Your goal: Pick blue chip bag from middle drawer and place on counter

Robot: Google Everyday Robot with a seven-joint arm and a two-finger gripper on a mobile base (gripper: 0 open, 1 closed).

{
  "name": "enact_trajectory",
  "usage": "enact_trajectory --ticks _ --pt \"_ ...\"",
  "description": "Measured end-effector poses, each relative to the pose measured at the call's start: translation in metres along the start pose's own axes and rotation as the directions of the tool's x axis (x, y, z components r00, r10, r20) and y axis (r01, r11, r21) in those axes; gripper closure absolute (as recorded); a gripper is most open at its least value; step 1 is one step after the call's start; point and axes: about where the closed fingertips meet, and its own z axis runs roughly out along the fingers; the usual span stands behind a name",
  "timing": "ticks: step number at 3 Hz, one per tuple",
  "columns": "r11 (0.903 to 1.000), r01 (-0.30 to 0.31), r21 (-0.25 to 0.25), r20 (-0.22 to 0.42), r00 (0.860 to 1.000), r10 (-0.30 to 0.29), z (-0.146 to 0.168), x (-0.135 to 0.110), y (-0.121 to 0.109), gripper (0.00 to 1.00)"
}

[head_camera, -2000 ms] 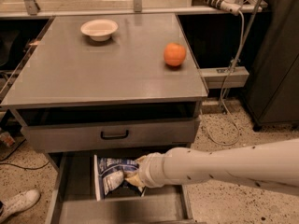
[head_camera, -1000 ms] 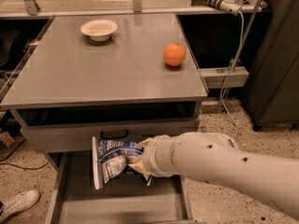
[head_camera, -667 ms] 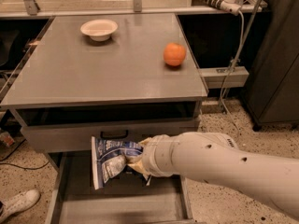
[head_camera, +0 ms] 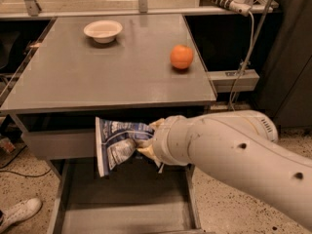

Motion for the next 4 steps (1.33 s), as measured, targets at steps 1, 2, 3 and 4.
enact_trajectory --ticks 1,2,3,4 --pt "0.9971 0.046 0.061 0.033 0.998 -0.048 -0.028 -0.038 -0.023 1.00" --pt "0.9966 0.051 0.065 0.039 0.998 -0.054 -0.030 -0.043 -0.026 1.00" --pt "0.9953 0.063 0.074 0.038 0.997 -0.066 -0.028 -0.047 -0.039 1.00" --pt "0.9894 0.111 0.093 0.060 0.991 -0.117 -0.031 -0.086 -0.087 1.00"
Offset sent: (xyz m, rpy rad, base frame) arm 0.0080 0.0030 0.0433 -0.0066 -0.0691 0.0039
